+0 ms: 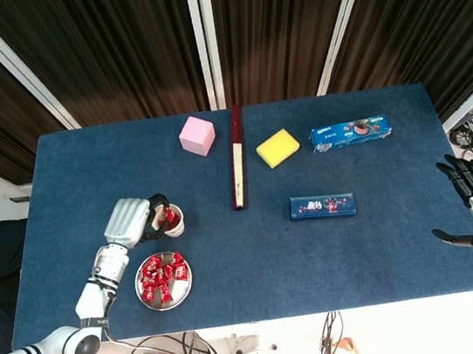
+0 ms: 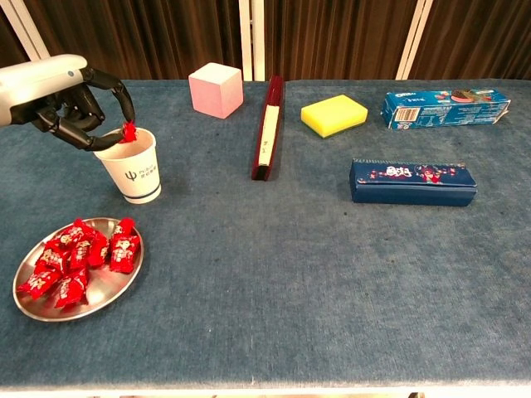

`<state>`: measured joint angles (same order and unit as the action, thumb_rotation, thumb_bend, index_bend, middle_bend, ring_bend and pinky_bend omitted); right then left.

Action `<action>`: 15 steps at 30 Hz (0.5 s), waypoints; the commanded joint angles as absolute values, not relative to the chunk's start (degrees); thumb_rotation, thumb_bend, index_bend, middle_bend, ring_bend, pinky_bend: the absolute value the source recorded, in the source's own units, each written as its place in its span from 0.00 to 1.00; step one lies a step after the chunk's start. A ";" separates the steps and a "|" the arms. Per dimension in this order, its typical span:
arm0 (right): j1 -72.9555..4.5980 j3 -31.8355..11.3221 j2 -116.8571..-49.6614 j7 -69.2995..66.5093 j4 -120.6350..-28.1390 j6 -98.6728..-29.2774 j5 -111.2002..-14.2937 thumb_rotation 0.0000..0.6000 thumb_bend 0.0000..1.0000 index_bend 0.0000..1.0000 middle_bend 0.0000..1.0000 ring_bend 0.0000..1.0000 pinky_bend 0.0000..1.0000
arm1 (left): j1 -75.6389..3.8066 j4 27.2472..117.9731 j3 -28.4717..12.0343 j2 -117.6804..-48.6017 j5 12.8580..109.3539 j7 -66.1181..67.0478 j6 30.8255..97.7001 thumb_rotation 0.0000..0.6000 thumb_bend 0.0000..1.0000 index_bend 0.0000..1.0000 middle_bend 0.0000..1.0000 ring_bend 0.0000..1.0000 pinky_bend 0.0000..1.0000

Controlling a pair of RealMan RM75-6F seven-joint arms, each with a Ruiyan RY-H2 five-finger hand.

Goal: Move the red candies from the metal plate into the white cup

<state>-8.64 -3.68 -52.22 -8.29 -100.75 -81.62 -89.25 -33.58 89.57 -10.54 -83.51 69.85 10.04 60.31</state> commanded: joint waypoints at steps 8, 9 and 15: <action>-8.71 -3.80 -52.00 -7.93 -101.25 -81.93 -89.59 1.00 0.21 0.00 0.03 0.00 0.06 | -27.10 94.34 -5.54 -77.19 77.75 7.27 69.40 1.00 0.22 0.32 0.90 0.83 0.69; -8.70 -3.78 -51.99 -7.91 -101.30 -82.00 -89.69 1.00 0.21 0.00 0.03 0.00 0.06 | -26.16 94.72 -4.40 -76.31 79.20 6.92 70.39 1.00 0.22 0.32 0.90 0.83 0.69; -8.75 -3.59 -52.11 -7.47 -101.45 -82.12 -90.38 1.00 0.21 0.00 0.03 0.00 0.06 | -22.79 95.13 0.97 -74.97 84.51 6.73 72.56 1.00 0.22 0.37 0.90 0.83 0.69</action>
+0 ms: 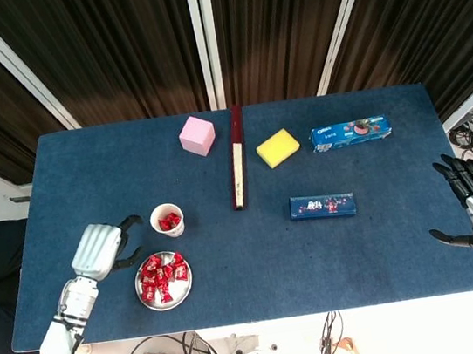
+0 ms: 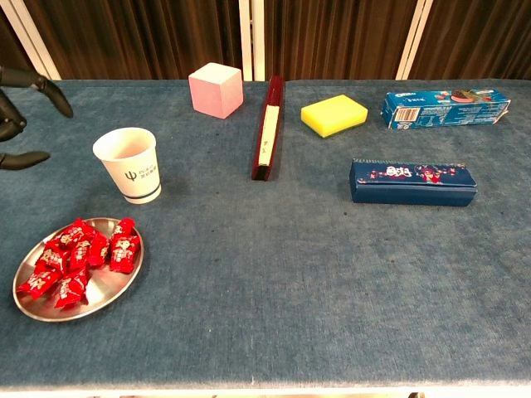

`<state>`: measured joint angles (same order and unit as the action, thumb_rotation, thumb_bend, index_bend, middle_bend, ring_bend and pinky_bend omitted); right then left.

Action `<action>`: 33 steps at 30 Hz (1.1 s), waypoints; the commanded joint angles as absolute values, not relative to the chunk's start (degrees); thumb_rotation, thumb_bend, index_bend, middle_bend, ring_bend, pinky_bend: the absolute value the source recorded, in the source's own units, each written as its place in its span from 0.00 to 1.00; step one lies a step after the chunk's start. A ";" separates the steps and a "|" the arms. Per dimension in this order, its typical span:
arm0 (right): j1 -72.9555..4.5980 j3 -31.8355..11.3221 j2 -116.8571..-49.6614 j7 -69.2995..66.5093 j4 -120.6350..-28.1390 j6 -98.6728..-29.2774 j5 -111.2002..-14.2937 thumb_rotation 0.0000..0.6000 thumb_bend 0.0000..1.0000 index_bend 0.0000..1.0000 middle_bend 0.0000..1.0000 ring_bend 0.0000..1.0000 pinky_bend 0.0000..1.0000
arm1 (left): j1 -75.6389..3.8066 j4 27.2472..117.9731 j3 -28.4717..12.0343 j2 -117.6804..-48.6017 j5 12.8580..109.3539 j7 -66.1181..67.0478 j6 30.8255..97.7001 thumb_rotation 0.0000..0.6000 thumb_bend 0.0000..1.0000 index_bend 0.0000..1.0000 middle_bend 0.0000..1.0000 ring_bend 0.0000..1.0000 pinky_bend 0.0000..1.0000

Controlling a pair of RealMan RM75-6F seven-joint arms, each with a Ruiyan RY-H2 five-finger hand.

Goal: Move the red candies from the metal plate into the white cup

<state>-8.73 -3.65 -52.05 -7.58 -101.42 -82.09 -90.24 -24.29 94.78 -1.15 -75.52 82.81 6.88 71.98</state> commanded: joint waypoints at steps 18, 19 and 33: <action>-8.51 -3.15 -51.94 -6.36 -102.44 -82.48 -91.01 1.00 0.21 0.00 0.03 0.00 0.06 | -23.59 89.71 3.76 -84.72 87.40 10.99 66.22 1.00 0.22 0.39 0.90 0.83 0.69; -8.50 -3.15 -51.92 -6.35 -102.46 -82.49 -91.00 1.00 0.21 0.00 0.03 0.00 0.06 | -23.84 89.57 3.61 -85.04 87.35 11.31 65.83 1.00 0.22 0.39 0.90 0.83 0.69; -8.45 -3.22 -51.80 -6.22 -102.45 -82.35 -90.42 1.00 0.21 0.00 0.03 0.00 0.06 | -25.99 88.52 1.66 -88.14 84.36 16.04 61.93 1.00 0.23 0.39 0.90 0.83 0.69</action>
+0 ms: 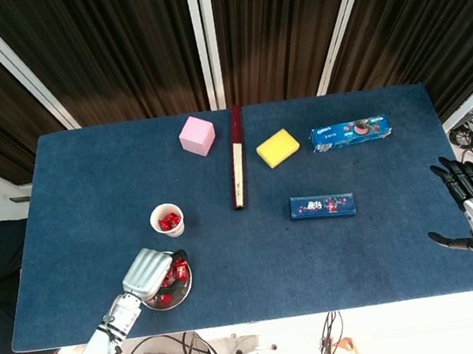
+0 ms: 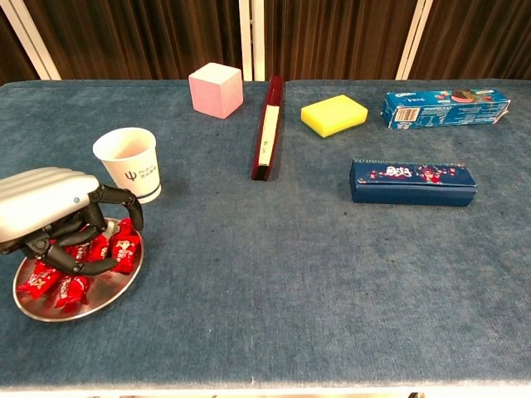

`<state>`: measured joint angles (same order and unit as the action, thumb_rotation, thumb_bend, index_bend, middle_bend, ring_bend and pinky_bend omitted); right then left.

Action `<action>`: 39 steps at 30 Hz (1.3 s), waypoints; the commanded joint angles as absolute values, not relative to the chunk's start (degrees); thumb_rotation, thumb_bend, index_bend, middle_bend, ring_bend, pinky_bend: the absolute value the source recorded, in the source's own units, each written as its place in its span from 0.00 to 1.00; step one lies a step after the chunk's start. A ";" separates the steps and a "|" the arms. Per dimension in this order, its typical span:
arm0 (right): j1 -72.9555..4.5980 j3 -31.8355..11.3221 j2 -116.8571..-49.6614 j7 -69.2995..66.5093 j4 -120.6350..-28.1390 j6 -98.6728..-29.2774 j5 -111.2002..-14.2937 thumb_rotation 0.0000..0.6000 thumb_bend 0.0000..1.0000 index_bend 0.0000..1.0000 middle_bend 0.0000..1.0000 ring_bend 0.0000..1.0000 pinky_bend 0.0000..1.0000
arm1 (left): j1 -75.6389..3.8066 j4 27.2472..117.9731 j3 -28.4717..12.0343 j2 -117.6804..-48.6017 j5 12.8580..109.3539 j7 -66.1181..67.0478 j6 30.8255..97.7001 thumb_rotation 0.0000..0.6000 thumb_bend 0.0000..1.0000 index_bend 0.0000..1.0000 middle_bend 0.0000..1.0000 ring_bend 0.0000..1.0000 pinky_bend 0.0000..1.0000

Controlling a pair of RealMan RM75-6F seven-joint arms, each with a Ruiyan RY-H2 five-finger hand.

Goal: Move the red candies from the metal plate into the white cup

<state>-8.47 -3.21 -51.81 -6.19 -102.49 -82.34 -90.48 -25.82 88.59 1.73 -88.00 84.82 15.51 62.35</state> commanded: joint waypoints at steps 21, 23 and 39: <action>-8.24 -3.11 -51.84 -5.97 -102.49 -82.29 -90.11 1.00 0.21 0.00 0.03 0.00 0.06 | -26.40 86.86 2.12 -88.89 83.68 14.90 60.74 1.00 0.30 0.49 0.90 0.83 0.69; -8.25 -3.13 -51.84 -5.93 -102.50 -82.28 -90.09 1.00 0.21 0.00 0.03 0.00 0.06 | -26.47 86.52 2.09 -88.99 83.60 14.75 60.61 1.00 0.32 0.51 0.90 0.83 0.69; -8.02 -3.09 -51.90 -6.76 -101.91 -82.80 -90.43 1.00 0.21 0.00 0.03 0.00 0.06 | -27.31 94.10 -1.07 -83.33 86.32 9.29 64.84 1.00 0.37 0.55 0.90 0.83 0.69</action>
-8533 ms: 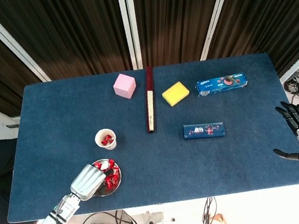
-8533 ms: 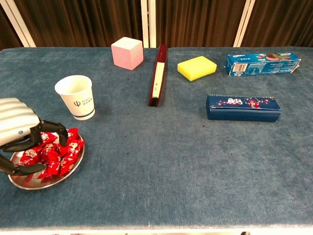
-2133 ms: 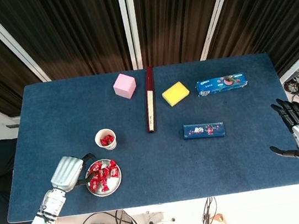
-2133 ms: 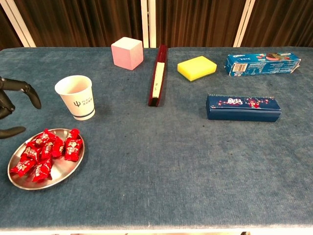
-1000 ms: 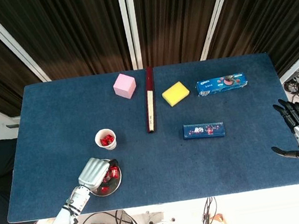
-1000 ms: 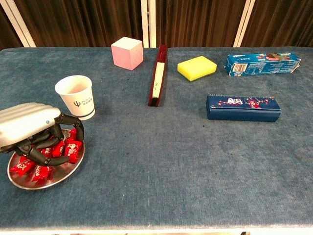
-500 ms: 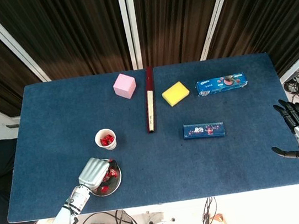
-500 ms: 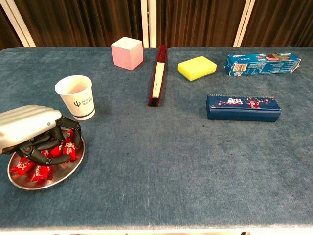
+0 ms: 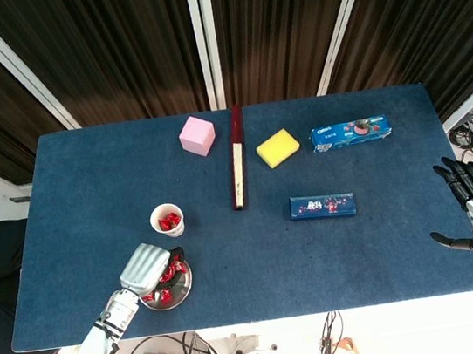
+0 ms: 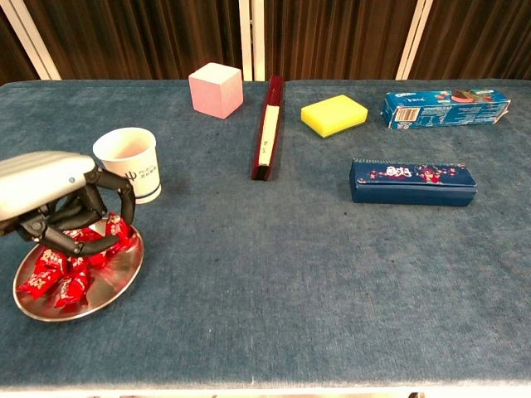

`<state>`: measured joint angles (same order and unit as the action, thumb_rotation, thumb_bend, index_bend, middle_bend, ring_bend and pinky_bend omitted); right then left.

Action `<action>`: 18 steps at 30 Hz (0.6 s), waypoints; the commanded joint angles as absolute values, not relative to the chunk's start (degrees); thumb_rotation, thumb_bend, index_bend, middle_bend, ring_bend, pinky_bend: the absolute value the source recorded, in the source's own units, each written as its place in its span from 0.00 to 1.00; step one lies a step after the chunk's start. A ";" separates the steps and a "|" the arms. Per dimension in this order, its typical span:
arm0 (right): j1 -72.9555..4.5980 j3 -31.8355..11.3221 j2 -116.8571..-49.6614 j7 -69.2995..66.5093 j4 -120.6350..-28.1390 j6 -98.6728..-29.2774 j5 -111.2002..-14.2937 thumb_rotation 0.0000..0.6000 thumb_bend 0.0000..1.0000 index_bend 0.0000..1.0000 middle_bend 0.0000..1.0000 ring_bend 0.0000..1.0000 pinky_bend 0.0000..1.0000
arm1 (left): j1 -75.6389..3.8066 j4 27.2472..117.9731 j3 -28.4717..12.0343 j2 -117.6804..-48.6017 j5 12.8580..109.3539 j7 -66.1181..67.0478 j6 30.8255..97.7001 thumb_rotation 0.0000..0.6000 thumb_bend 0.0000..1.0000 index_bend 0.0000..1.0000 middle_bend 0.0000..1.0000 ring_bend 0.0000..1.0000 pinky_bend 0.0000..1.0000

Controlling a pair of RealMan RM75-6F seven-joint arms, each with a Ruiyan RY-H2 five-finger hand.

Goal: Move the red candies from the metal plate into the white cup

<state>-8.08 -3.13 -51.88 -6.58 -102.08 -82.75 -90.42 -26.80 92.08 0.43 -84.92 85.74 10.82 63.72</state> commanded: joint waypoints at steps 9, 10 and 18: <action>-7.80 -3.05 -52.12 -8.33 -100.69 -83.01 -90.26 1.00 0.21 0.00 0.03 0.00 0.06 | -32.25 97.19 -9.97 -81.84 79.28 9.95 62.17 1.00 0.35 0.55 0.90 0.83 0.69; -7.78 -3.06 -52.14 -8.53 -100.58 -83.03 -90.22 1.00 0.21 0.00 0.03 0.00 0.06 | -32.87 97.00 -10.74 -81.93 77.94 10.39 61.42 1.00 0.35 0.55 0.90 0.83 0.69; -7.66 -3.13 -52.26 -9.87 -99.51 -82.88 -89.61 1.00 0.21 0.00 0.03 0.00 0.06 | -36.08 93.47 -13.56 -83.56 69.11 13.24 57.89 1.00 0.35 0.55 0.90 0.83 0.69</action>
<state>-7.67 -3.12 -52.25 -9.82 -99.57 -82.90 -89.65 -35.30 94.48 -12.89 -83.03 70.41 12.43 58.62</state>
